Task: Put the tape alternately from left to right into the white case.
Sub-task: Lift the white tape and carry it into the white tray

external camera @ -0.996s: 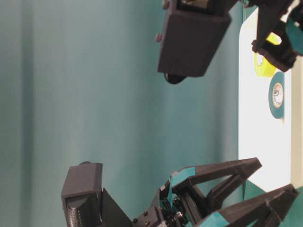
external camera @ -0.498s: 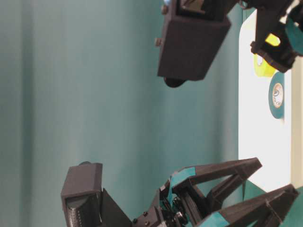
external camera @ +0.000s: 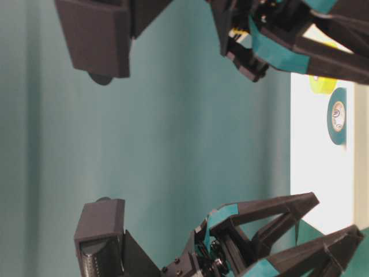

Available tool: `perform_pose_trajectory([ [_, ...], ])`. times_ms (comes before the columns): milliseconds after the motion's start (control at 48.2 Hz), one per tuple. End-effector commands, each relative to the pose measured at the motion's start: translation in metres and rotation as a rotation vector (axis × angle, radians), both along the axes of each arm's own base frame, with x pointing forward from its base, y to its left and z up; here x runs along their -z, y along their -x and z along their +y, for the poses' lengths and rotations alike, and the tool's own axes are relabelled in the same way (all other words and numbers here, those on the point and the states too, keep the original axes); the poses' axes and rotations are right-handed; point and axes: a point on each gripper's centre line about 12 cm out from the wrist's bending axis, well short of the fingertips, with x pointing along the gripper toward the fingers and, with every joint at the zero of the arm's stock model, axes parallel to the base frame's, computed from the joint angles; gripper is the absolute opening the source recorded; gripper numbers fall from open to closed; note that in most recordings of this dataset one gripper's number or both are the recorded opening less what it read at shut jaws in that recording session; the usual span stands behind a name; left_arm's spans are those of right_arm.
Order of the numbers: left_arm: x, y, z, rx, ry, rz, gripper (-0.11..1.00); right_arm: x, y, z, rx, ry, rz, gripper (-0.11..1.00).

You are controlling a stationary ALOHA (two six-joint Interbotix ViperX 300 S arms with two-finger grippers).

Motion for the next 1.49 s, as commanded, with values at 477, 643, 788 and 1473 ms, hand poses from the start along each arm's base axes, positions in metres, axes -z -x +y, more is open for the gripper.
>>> perform_pose_trajectory([
  [477, -0.012, -0.001, -0.004, 0.008, 0.006, -0.038, 0.81, -0.019, 0.007, -0.030, 0.088, 0.023, 0.040, 0.26],
  [643, -0.012, -0.001, -0.006, 0.014, 0.006, -0.038, 0.81, -0.020, 0.010, -0.050, 0.140, 0.026, 0.049, 0.26],
  [788, -0.012, -0.001, -0.007, 0.017, 0.006, -0.038, 0.81, -0.019, 0.015, -0.064, 0.178, 0.027, 0.054, 0.26],
  [1473, -0.012, -0.001, -0.007, 0.018, 0.005, -0.038, 0.81, -0.016, 0.035, -0.142, 0.392, 0.026, 0.066, 0.26],
])
